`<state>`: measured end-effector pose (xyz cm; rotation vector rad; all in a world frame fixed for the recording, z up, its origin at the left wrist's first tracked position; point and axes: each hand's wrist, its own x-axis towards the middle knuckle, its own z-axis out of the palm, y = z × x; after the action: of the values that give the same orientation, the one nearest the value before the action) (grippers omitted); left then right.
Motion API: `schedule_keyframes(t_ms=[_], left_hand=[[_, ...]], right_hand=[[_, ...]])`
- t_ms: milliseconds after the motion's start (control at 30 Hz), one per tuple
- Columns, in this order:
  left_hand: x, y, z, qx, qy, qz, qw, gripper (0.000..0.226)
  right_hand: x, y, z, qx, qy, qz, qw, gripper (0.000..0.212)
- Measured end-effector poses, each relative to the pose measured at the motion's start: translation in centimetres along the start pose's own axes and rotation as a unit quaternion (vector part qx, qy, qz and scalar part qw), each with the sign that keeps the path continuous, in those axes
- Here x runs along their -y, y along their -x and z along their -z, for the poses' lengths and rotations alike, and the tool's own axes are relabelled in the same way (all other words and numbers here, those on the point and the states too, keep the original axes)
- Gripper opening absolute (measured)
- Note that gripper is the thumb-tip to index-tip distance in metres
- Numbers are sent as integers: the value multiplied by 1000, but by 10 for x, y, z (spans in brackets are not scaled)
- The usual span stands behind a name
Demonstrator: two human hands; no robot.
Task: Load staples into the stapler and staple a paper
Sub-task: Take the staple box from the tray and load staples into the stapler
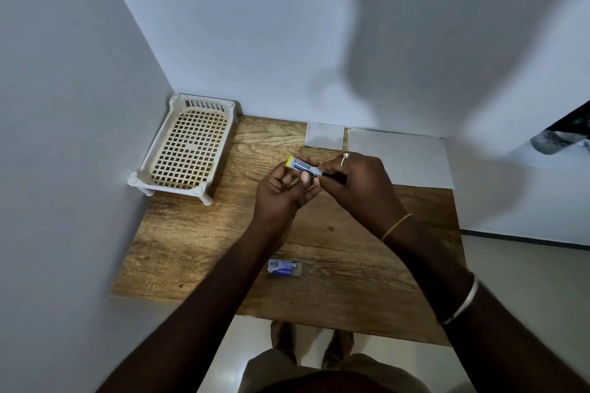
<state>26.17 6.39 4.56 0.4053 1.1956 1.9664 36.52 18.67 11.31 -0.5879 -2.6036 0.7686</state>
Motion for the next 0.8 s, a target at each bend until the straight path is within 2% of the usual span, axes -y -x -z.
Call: schedule_keyframes(t_ms=[233, 333, 467, 800], left_hand=[[-42, -1, -37, -16, 130, 10, 991, 22], [-53, 1, -45, -20, 153, 15, 988, 18], [-59, 4, -51, -18, 155, 9, 988, 25], [-59, 9, -54, -29, 143, 20, 989, 28]], right_hand=[[37, -6, 42, -59, -7, 22, 998, 21], [45, -2, 50, -89, -5, 39, 995, 24], [51, 3, 58, -122, -3, 76, 990, 20], [51, 6, 70, -69, 36, 125, 989, 15]])
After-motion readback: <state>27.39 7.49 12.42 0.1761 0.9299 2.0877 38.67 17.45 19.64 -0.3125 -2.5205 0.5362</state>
